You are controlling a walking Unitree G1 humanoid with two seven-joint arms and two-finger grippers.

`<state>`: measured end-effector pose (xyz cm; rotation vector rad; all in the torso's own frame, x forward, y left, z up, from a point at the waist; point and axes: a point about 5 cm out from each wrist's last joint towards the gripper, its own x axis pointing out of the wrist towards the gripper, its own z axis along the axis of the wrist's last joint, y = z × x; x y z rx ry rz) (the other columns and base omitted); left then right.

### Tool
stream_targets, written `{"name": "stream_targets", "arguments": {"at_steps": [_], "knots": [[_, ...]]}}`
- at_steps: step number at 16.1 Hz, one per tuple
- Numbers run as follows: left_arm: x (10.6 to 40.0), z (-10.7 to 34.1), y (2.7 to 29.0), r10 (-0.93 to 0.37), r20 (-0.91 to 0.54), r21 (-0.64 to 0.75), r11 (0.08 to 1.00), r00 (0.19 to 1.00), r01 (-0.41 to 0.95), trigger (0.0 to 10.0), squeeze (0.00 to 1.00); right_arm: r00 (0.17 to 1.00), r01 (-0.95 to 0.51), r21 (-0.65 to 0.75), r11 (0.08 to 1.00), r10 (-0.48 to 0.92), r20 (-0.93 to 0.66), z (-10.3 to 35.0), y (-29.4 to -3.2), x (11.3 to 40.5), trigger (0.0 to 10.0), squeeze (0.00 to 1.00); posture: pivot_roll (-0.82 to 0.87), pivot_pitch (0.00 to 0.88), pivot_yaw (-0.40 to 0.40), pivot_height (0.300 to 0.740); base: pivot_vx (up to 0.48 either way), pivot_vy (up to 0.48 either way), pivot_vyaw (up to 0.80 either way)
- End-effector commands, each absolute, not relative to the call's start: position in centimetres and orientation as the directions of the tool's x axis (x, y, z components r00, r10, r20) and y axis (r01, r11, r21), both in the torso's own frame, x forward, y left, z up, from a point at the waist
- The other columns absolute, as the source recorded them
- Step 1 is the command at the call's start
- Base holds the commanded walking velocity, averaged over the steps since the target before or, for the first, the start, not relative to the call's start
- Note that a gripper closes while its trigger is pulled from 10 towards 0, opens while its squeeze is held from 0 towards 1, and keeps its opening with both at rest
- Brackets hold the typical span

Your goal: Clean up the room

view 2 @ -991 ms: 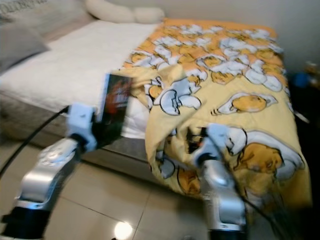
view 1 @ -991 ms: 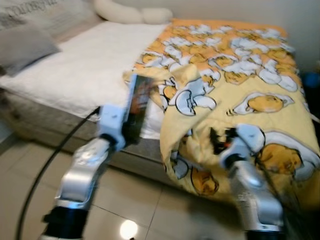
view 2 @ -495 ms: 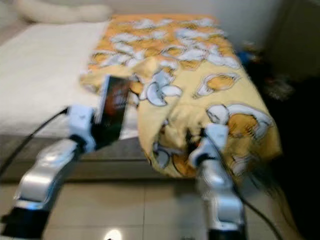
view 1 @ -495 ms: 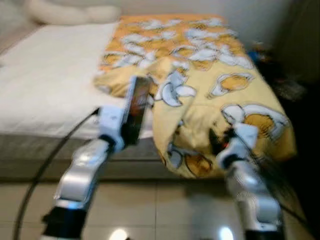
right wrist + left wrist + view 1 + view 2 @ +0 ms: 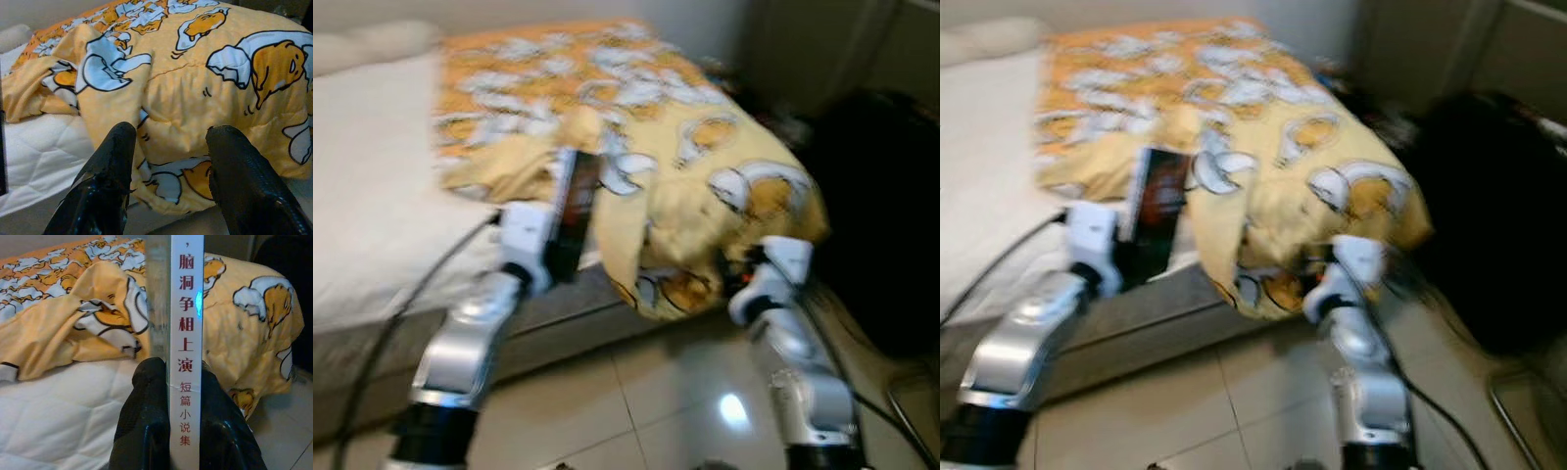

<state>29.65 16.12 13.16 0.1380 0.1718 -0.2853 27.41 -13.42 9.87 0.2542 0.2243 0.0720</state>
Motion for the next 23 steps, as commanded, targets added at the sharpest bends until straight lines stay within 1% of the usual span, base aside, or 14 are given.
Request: {"name": "stream_targets", "arguments": {"at_steps": [1, 4, 10, 12, 13, 15, 20, 23], "knots": [[29.9, 14.4, 15.3, -0.294, -0.128, 0.116, 0.944, 0.947, 0.309, 10.0, 0.0, 0.977, -0.029, 0.242, 0.97, 0.079, -0.2, 10.2, -14.2, 27.7, 10.0, 0.0, -0.05, 0.0, 0.055, 0.74, 0.0, 0.48, -0.8], [29.9, 14.4, 15.4, -0.289, -0.129, 0.119, 0.945, 0.949, 0.304, 10.0, 0.0, 0.978, -0.03, 0.235, 0.971, 0.077, -0.192, 10.3, -14.2, 27.8, 10.0, 0.0, -0.05, 0.0, 0.056, 0.74, 0.0, 0.48, -0.69], [30.0, 14.3, 15.6, -0.28, -0.133, 0.122, 0.947, 0.951, 0.296, 10.0, 0.0, 0.984, -0.034, 0.235, 0.971, 0.074, -0.163, 10.6, -14.2, 28.0, 10.0, 0.0, -0.05, 0.0, 0.058, 0.74, 0.0, 0.48, 0.0], [29.9, 14.3, 15.6, -0.277, -0.134, 0.122, 0.948, 0.952, 0.293, 10.0, 0.0, 0.986, -0.06, 0.236, 0.97, 0.095, -0.136, 10.9, -14.0, 28.0, 10.0, 0.0, -0.05, 0.0, 0.056, 0.74, 0.0, 0.48, 0.0], [29.9, 14.3, 15.7, -0.274, -0.134, 0.122, 0.949, 0.952, 0.291, 10.0, 0.0, 0.984, -0.104, 0.193, 0.976, 0.129, -0.122, 11.2, -13.7, 28.0, 10.0, 0.0, -0.05, 0.0, 0.056, 0.74, 0.0, 0.48, 0.0], [29.8, 14.3, 15.7, -0.27, -0.133, 0.12, 0.951, 0.954, 0.286, 10.0, 0.0, 0.98, -0.145, 0.165, 0.976, 0.165, -0.113, 11.4, -13.2, 28.1, 10.0, 0.0, -0.05, 0.0, 0.052, 0.74, 0.0, 0.48, 0.8], [29.8, 14.2, 15.7, -0.264, -0.132, 0.12, 0.953, 0.955, 0.28, 10.0, 0.0, 0.981, -0.145, 0.165, 0.976, 0.163, -0.103, 11.4, -13.2, 28.3, 10.0, 0.0, -0.05, 0.0, 0.048, 0.74, 0.0, 0.48, 0.8], [29.8, 14.2, 15.8, -0.261, -0.133, 0.121, 0.953, 0.956, 0.277, 10.0, 0.0, 0.983, -0.129, 0.181, 0.975, 0.15, -0.106, 11.3, -13.5, 28.5, 10.0, 0.0, -0.05, 0.0, 0.046, 0.74, 0.0, 0.48, 0.0]]}}
